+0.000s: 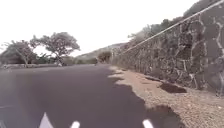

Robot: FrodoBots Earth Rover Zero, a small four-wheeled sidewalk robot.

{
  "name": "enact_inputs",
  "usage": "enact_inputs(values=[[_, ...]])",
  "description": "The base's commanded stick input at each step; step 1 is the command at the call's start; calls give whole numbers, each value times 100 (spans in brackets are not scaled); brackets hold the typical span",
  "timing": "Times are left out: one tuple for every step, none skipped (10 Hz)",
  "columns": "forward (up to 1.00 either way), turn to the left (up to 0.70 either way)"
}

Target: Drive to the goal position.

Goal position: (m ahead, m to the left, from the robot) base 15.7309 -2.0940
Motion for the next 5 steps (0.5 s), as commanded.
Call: enact_inputs(values=[[50, 0], [50, 0], [50, 0], [50, 0], [50, 0]])
